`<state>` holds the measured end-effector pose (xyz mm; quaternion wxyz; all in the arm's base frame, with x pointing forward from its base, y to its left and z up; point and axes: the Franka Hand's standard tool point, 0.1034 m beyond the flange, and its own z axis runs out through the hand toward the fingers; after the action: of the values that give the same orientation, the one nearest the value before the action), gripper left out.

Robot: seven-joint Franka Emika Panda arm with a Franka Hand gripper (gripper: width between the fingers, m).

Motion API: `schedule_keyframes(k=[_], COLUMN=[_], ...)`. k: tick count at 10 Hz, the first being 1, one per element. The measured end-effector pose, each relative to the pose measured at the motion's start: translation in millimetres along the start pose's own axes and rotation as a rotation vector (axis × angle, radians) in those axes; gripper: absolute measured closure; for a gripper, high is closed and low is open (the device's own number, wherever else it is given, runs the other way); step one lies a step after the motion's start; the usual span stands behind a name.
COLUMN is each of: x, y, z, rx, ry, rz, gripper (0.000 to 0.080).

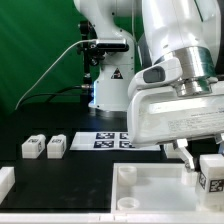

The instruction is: Assemble one leg

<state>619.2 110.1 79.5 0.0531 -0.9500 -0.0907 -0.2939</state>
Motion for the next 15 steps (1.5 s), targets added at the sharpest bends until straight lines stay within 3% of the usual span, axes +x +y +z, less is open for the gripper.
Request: schedule_keyframes(k=[1,3,4,5,13,15], x=[-0.1,-0.6,-0.7,-0.8,-0.4,22.0], y=[0.4,0.5,0.5,0.6,1.5,1.4], z=[0.3,0.6,0.7,0.7,1.3,-2.2], rx=[-0.001,-0.001,-0.001,-0.001,0.0,0.014], ry=[0.002,0.001,0.0,0.0,-0.005,-0.047], rz=[0.001,0.001,0.001,0.001,0.002,0.023], gripper=[0.0509,0.0262,0.0262,0.0173,0.015,0.015])
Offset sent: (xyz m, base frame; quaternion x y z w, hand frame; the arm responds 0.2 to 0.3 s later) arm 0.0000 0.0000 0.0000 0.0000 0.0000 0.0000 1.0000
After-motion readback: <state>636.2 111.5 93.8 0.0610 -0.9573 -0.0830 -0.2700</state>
